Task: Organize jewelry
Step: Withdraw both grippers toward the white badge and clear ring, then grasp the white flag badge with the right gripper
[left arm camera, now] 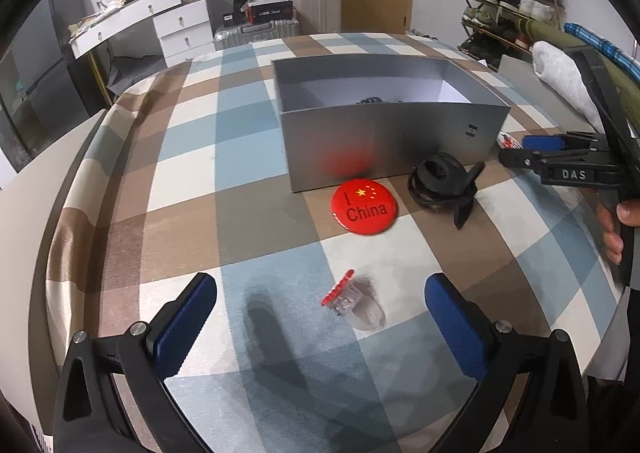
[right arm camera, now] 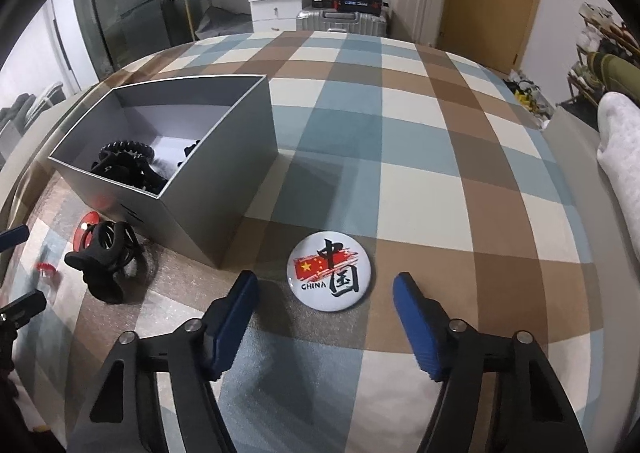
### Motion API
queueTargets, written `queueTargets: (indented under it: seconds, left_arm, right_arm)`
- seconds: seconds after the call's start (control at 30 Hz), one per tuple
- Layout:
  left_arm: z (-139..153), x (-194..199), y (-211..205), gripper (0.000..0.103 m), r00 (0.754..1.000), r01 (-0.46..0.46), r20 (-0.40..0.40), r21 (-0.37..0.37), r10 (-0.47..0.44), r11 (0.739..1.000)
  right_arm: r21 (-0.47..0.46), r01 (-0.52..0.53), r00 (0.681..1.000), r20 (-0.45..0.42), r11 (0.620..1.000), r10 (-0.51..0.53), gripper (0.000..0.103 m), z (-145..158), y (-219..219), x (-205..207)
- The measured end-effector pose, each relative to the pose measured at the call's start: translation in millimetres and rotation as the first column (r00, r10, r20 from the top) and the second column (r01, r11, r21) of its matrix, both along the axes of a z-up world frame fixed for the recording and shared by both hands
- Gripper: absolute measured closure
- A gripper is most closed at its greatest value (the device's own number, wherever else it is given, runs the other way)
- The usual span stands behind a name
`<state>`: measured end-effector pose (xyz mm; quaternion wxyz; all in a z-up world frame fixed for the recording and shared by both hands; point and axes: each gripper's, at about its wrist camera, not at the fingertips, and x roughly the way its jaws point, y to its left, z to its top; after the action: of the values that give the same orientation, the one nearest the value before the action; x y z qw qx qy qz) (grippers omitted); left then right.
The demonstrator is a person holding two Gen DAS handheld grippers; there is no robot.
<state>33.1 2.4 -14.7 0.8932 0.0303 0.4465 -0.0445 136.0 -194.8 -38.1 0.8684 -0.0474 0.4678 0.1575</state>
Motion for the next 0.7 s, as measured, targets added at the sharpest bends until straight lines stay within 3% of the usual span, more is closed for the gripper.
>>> queueTargets:
  seconds: [0.1, 0.33, 0.5, 0.7]
  left_arm:
    - [-1, -1, -4, 0.002, 1.0, 0.018, 0.0, 0.007, -0.018, 1.0]
    - [-2, -3, -4, 0.002, 0.999, 0.041, -0.014, 0.031, -0.04, 0.999]
    - [-4, -4, -3, 0.002, 0.997, 0.071, -0.034, 0.008, -0.071, 0.997]
    - [-8, -6, -7, 0.031, 0.993, 0.106, -0.055, 0.014, -0.105, 0.994]
  right_arm:
    - [0.007, -0.015, 1.0, 0.015, 1.0, 0.015, 0.063, 2, 3, -2]
    - [0.038, -0.056, 0.996, 0.069, 0.998, 0.054, 0.063, 17, 7, -15]
    - [0.092, -0.086, 0.991, 0.109, 0.992, 0.076, 0.062, 35, 8, -24]
    - [0.102, -0.099, 0.989, 0.123, 0.99, 0.086, 0.062, 41, 9, -27]
